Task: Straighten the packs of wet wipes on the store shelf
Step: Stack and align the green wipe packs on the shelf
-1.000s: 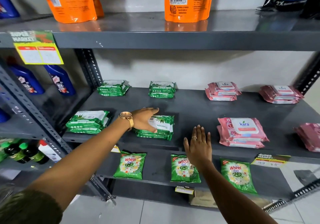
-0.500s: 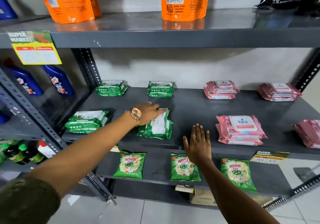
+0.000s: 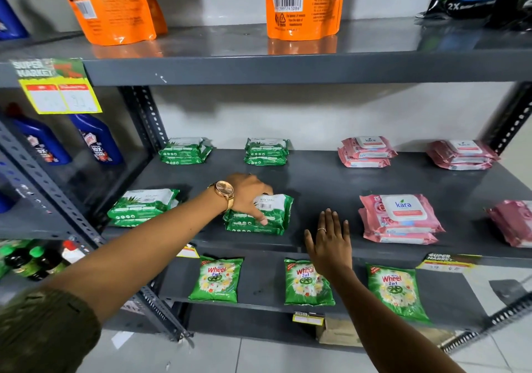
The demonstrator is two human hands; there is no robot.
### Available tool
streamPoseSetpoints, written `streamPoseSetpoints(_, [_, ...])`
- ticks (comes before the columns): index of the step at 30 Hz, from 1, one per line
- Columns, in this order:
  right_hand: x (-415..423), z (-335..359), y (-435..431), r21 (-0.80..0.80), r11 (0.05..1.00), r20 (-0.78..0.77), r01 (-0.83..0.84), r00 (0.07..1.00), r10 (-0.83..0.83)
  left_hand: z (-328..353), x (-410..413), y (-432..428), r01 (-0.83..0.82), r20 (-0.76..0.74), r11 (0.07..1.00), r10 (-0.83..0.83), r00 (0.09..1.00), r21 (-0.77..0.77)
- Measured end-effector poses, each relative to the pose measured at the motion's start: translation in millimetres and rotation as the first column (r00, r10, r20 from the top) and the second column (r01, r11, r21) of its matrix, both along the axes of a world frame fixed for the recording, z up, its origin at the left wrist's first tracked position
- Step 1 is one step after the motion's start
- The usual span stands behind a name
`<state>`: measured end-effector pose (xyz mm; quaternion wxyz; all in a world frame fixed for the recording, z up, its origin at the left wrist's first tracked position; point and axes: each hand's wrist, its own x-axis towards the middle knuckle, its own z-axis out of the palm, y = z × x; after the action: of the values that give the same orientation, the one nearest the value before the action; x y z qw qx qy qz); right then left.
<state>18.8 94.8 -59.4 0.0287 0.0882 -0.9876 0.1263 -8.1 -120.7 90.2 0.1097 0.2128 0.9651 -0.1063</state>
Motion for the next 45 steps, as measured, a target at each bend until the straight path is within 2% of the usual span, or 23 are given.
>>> streamPoseSetpoints(8, [-1,-1,0,0.041,0.999,-0.011,0.001,1.000,-0.001,-9,1,-10,-0.071,-0.026,0.992,0.074,0.997,0.106])
streamPoseSetpoints(13, [-2,2,1,0.074,0.997,0.037,-0.010,0.999,0.007,-21,6,-11,-0.118,-0.012,0.975,0.123,0.992,0.188])
streamPoseSetpoints(18, [-5,11,4,0.030,0.999,0.104,-0.036,0.994,0.033,-26,15,-12,-0.173,-0.027,0.965,0.182,0.983,0.198])
streamPoseSetpoints(21, [-5,20,5,-0.031,0.998,0.126,-0.052,0.990,0.055,-23,20,-7,-0.194,-0.016,0.970,0.198,0.980,0.147])
streamPoseSetpoints(23, [-3,34,7,-0.120,0.987,0.088,-0.108,0.989,0.119,-23,26,-2,-0.219,-0.058,0.967,0.228,0.972,0.131])
streamPoseSetpoints(26, [-6,69,20,-0.152,0.967,-0.114,-0.205,0.975,0.189,-30,36,10,-0.259,-0.152,0.946,0.290,0.945,0.194])
streamPoseSetpoints(29, [-17,97,57,-0.103,0.992,-0.239,-0.076,0.970,0.049,-48,40,20,-0.309,-0.186,0.904,0.372,0.909,0.296])
streamPoseSetpoints(32, [-34,104,103,-0.011,0.997,-0.170,0.081,0.982,-0.081,-67,40,24,-0.365,-0.143,0.863,0.434,0.889,0.350])
streamPoseSetpoints(35, [-43,93,131,0.103,0.987,-0.074,0.124,0.990,-0.117,-80,40,26,-0.380,-0.143,0.840,0.462,0.875,0.387])
streamPoseSetpoints(39, [-39,74,136,-0.008,0.982,-0.056,0.188,0.981,-0.188,-92,38,27,-0.367,-0.210,0.836,0.477,0.854,0.408])
streamPoseSetpoints(45, [-40,68,135,-0.011,0.982,-0.088,0.189,0.978,-0.190,-104,40,28,-0.333,-0.297,0.846,0.473,0.830,0.416])
